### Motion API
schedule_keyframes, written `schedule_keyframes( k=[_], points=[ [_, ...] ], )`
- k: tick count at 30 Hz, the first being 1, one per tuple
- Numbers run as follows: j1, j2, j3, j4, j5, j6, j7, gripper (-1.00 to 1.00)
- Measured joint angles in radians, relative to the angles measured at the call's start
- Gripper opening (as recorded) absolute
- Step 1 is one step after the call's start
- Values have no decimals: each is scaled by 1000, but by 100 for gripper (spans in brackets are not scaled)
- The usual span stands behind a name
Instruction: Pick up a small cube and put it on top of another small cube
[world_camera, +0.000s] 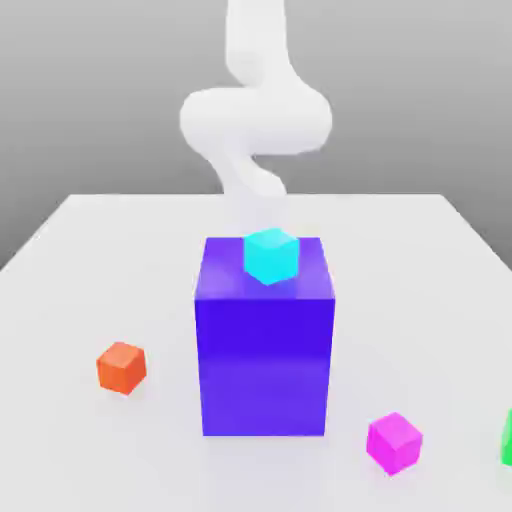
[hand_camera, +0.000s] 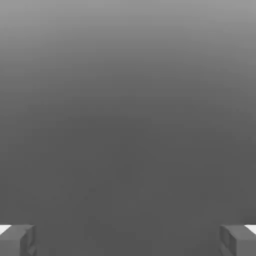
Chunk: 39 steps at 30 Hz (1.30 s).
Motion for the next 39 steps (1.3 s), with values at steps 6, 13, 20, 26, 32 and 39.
schedule_keyframes(
  k=[6, 13, 20, 26, 32, 39],
  points=[
    [148, 143, -85, -36, 47, 61, -267, 0],
    [299, 307, -165, -76, 114, 129, -580, 0],
    [416, 473, -210, -115, 190, 195, -899, 0],
    [484, 614, -215, -150, 243, 253, -1163, 0],
    [538, 747, -200, -186, 257, 316, -1399, 0],
    [559, 885, -175, -232, 181, 400, -1610, 0]
  ],
)
